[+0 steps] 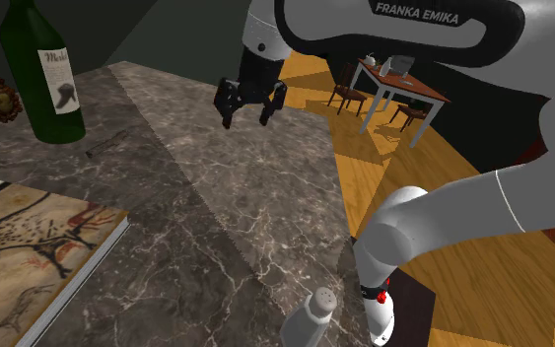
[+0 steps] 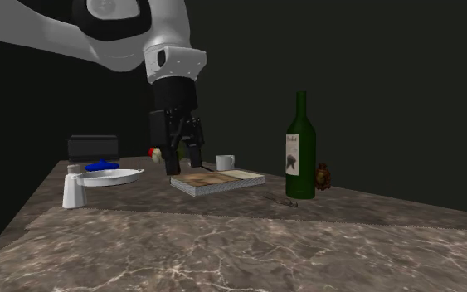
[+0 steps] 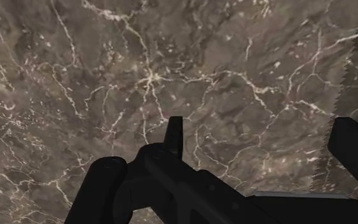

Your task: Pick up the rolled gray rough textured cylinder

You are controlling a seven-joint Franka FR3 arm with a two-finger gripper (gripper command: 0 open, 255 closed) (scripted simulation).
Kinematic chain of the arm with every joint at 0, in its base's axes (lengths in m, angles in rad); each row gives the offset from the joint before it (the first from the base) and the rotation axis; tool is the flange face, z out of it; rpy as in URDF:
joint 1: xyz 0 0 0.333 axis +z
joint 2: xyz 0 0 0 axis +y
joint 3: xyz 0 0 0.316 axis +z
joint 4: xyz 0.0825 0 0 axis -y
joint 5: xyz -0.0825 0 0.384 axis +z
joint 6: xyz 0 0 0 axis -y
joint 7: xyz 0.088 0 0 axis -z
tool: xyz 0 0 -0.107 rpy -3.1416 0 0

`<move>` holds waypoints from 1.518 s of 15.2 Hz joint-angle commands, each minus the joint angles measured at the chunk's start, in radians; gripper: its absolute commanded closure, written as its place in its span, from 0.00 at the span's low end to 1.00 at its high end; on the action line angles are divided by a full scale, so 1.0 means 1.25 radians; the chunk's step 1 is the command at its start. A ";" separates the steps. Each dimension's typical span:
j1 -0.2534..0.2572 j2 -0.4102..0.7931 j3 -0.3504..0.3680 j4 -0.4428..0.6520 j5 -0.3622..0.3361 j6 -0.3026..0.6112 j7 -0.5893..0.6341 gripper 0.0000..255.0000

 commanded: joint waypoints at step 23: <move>0.157 0.990 0.294 0.899 -0.630 -0.239 1.092 0.00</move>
